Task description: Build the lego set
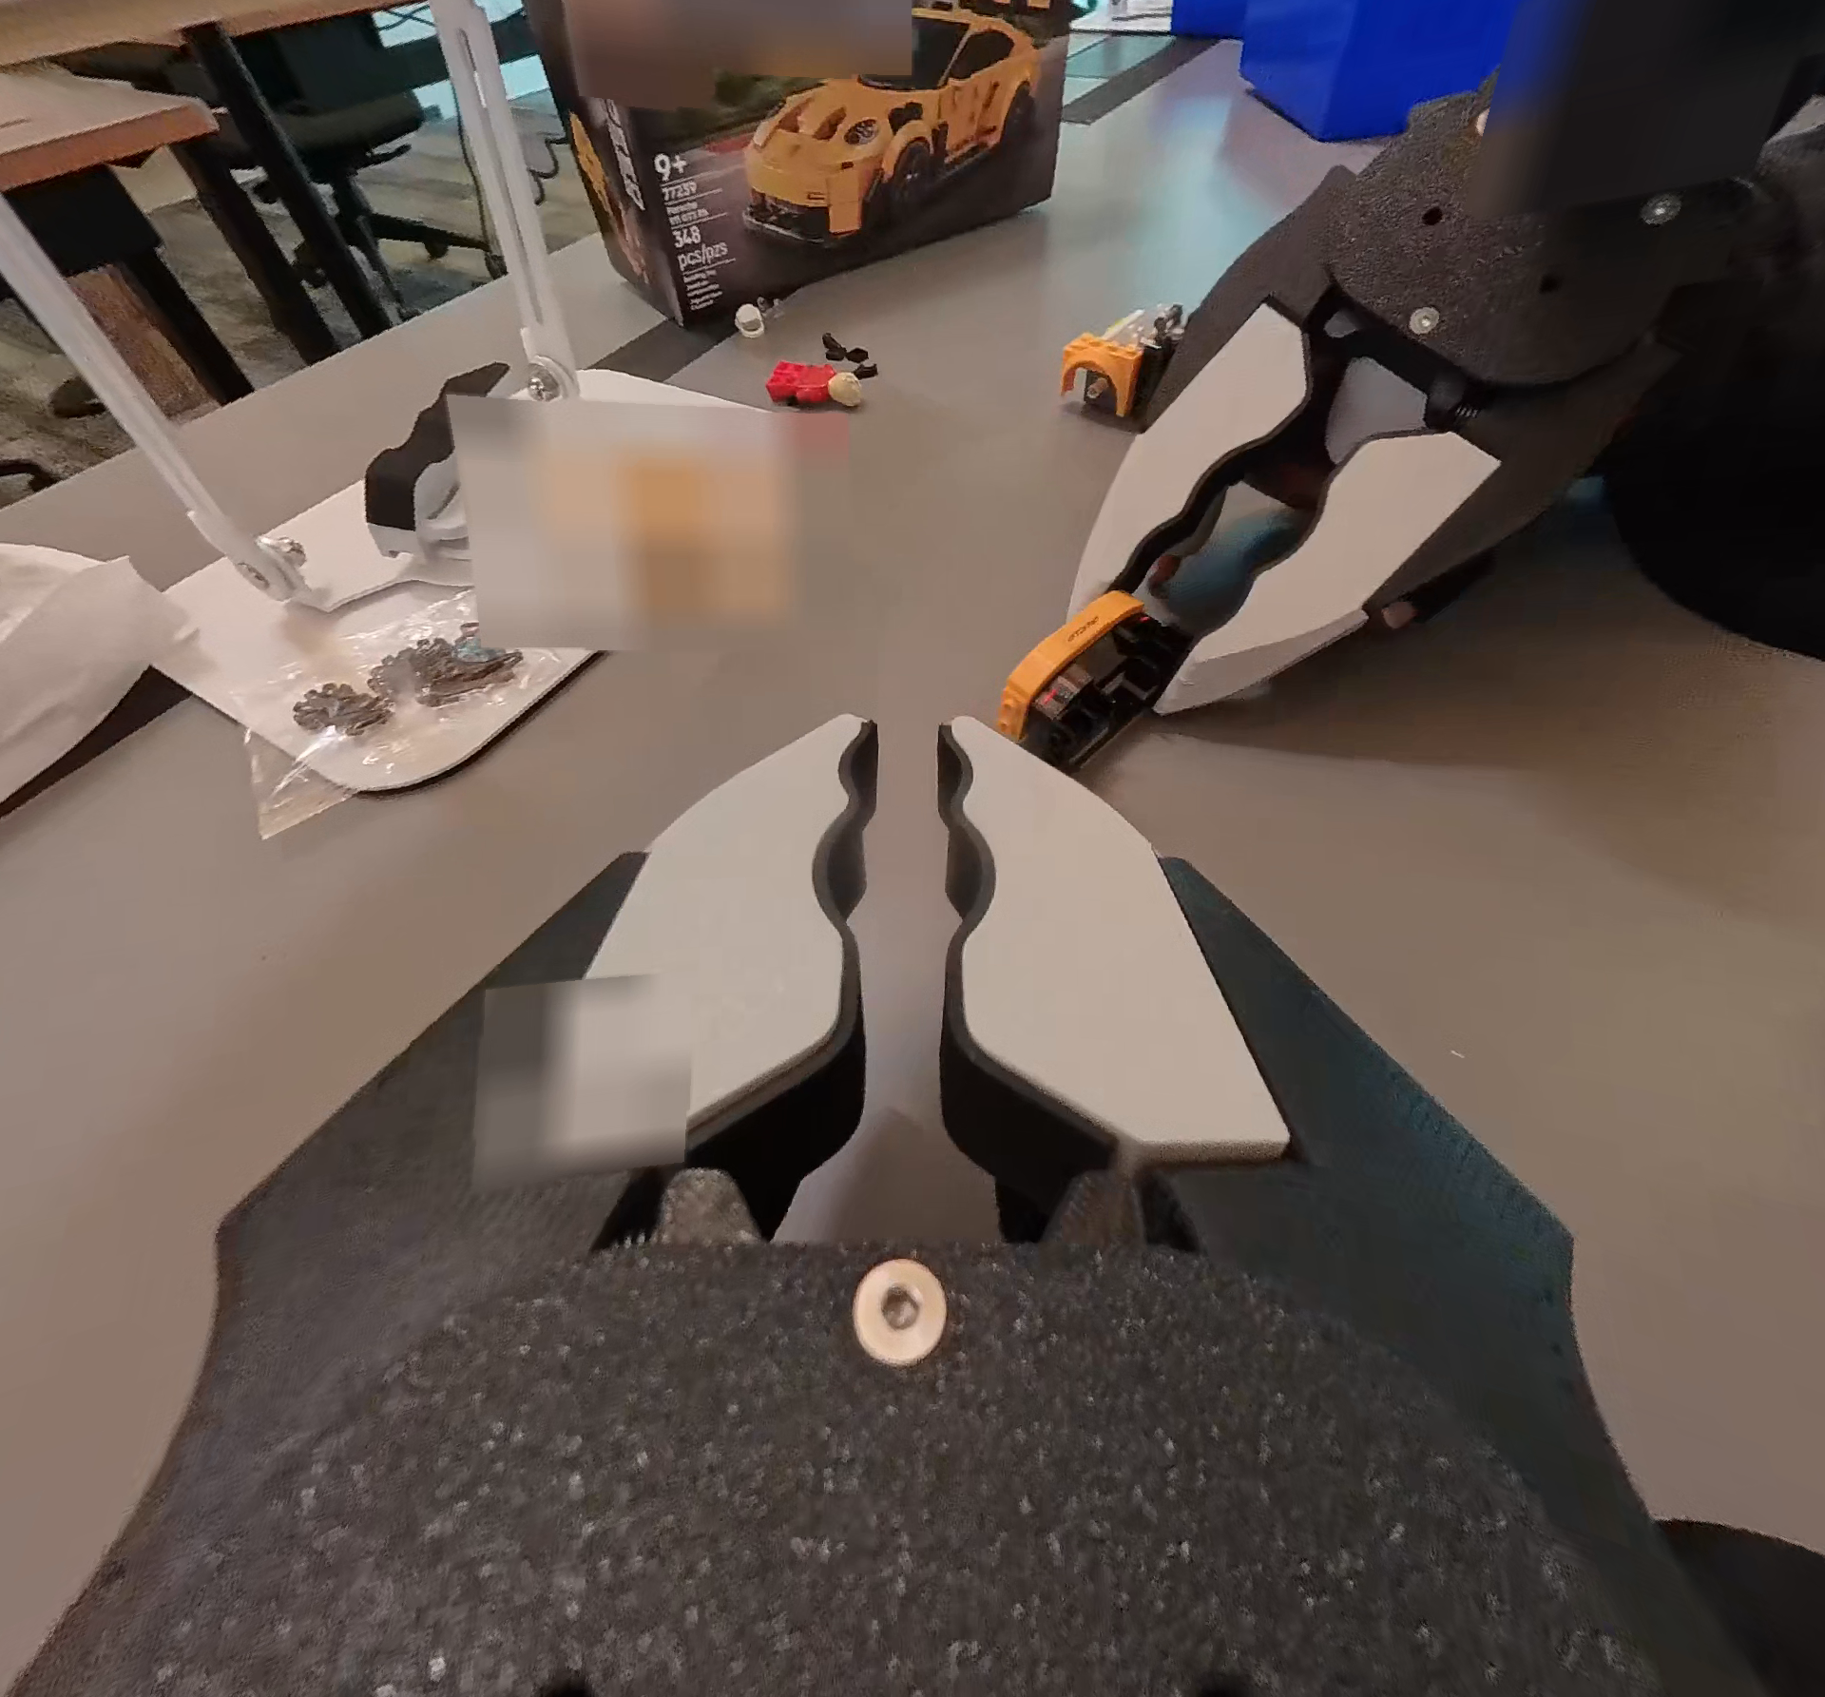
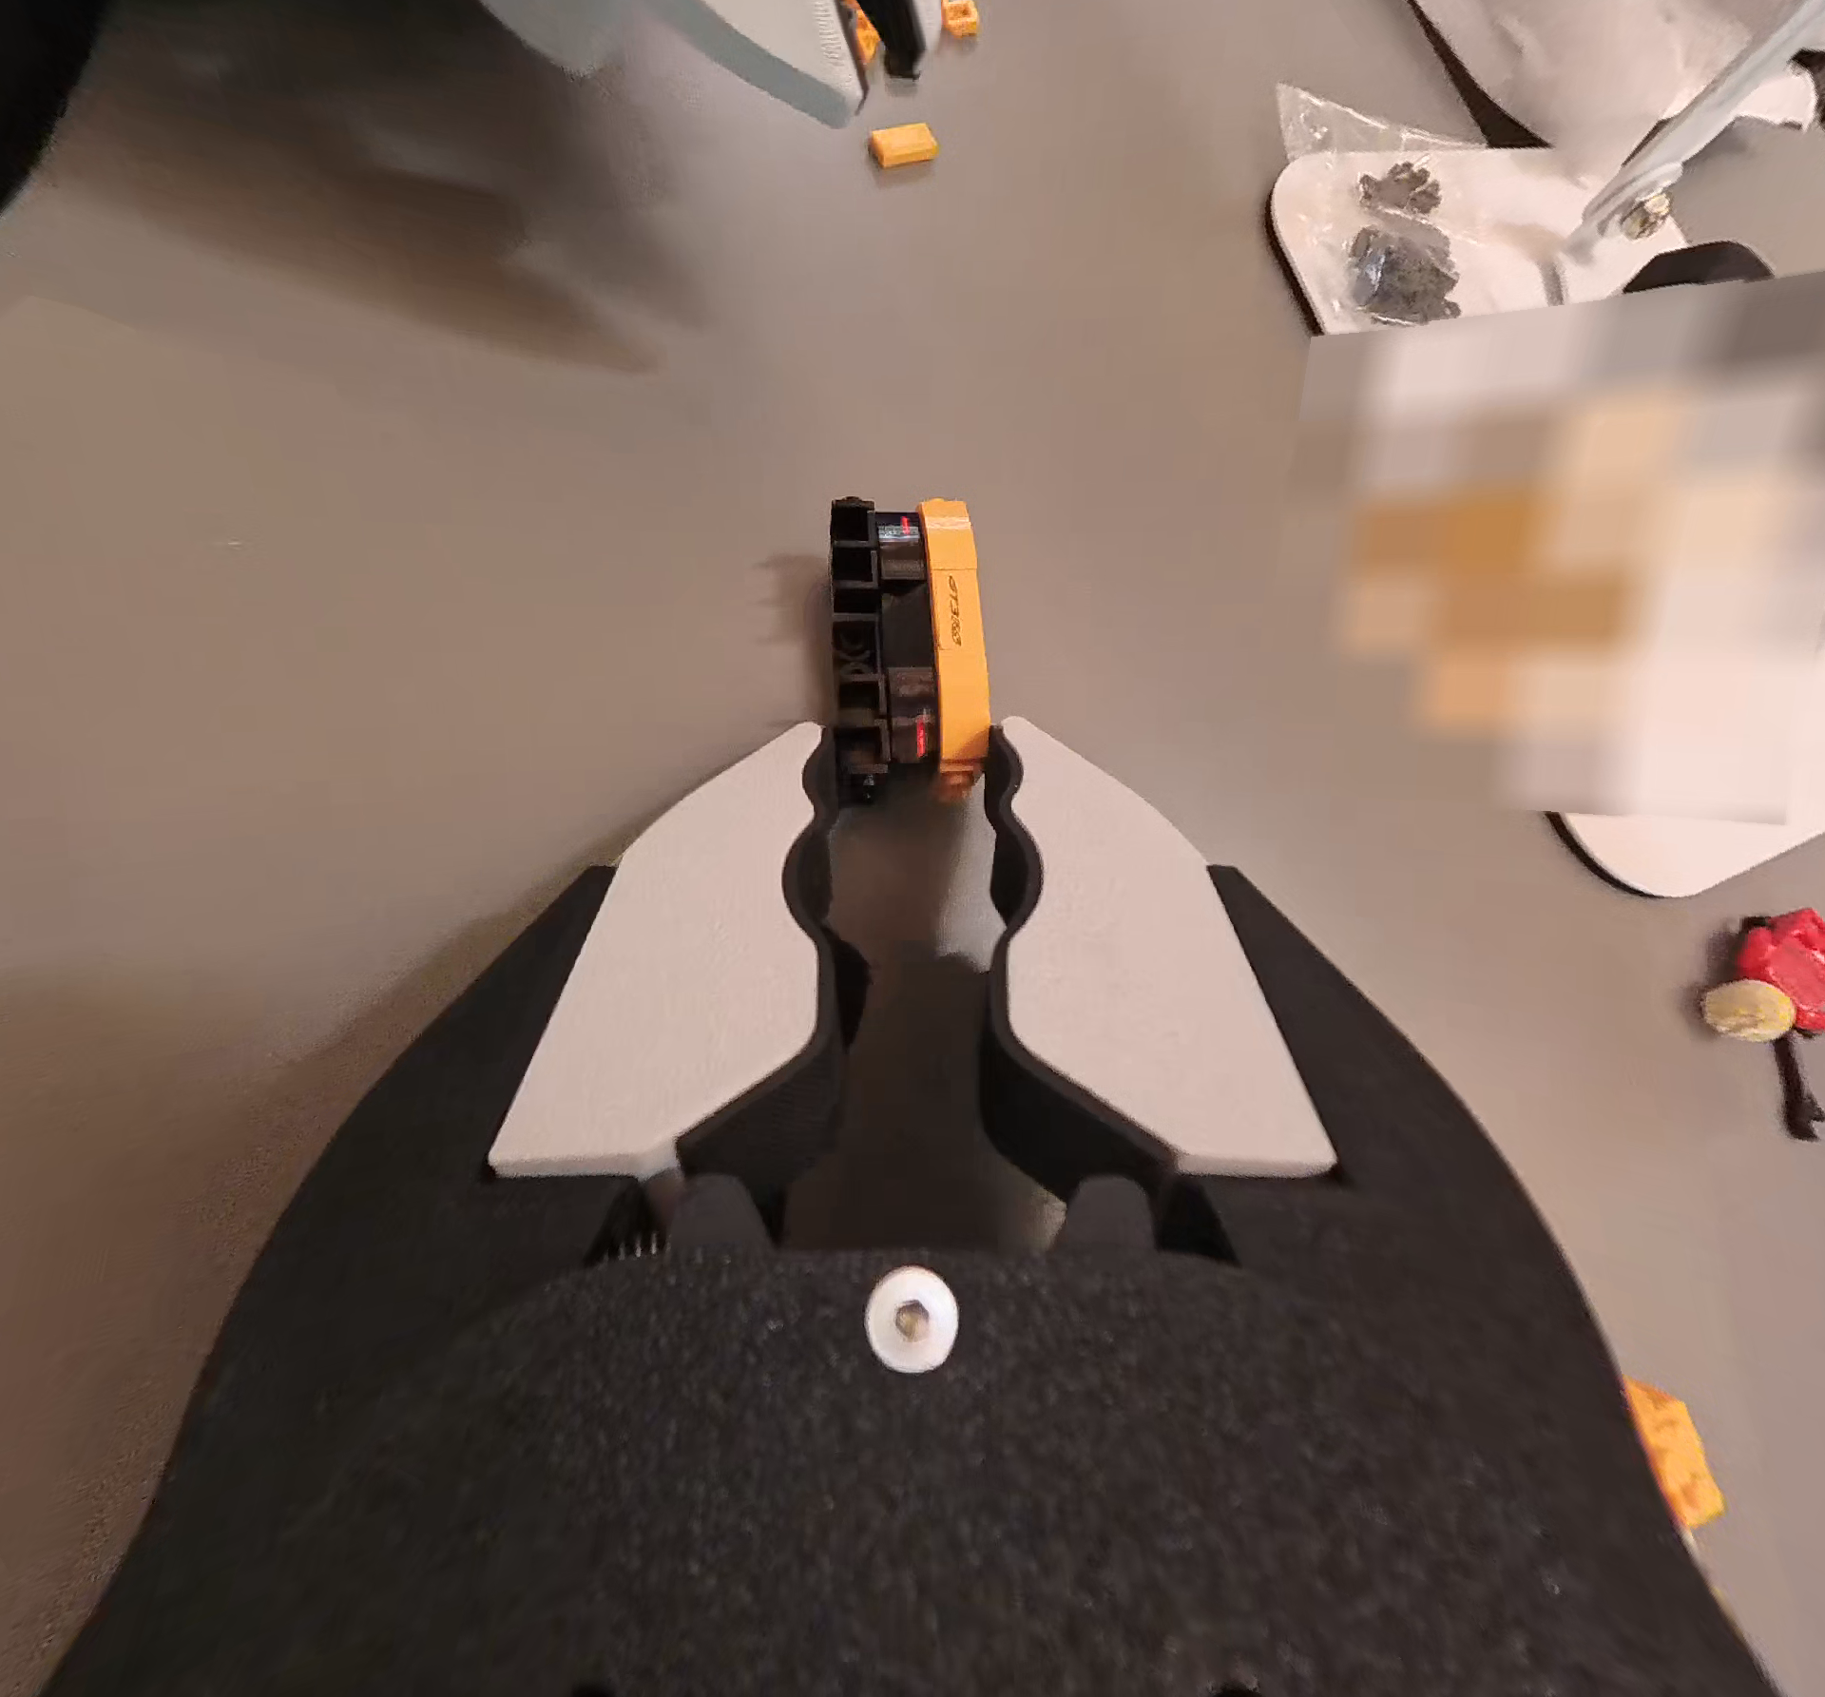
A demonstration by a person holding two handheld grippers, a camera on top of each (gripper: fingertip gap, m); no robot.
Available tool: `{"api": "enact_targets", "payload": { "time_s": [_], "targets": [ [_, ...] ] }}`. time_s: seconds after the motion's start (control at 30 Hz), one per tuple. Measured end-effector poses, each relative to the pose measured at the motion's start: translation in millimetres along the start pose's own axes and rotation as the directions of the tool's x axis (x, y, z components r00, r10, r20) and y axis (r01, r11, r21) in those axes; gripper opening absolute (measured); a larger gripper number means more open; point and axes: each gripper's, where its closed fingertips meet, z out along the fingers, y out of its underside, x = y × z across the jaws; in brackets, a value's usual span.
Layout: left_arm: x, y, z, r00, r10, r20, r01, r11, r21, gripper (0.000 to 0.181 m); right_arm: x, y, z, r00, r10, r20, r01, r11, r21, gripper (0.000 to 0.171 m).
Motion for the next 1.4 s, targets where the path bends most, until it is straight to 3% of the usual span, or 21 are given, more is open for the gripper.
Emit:
{"api": "enact_targets", "payload": {
  "time_s": [0.27,0.53,0.93,1.4],
  "targets": [
    [9,3,1,0.997,0.076,-0.014,-0.076,0.997,-0.019,0.010,-1,-5,-2,0.999,-0.041,-0.027,0.042,0.998,0.051,0.029],
    [27,15,12,0.968,0.245,-0.050,-0.249,0.964,-0.094,0.018,-5,-6,-4,0.996,-0.081,-0.033,0.083,0.994,0.068,0.029],
    [18,1,-5,0.998,0.063,-0.024,-0.063,0.998,0.018,0.013,-1,-14,-17,0.999,0.048,0.007,-0.048,0.985,0.165,0.026],
    [23,10,1,0.996,0.070,-0.059,-0.074,0.995,-0.062,0.024,-15,-8,-11,0.996,0.051,0.078,-0.058,0.994,0.091,0.033]
  ]
}}
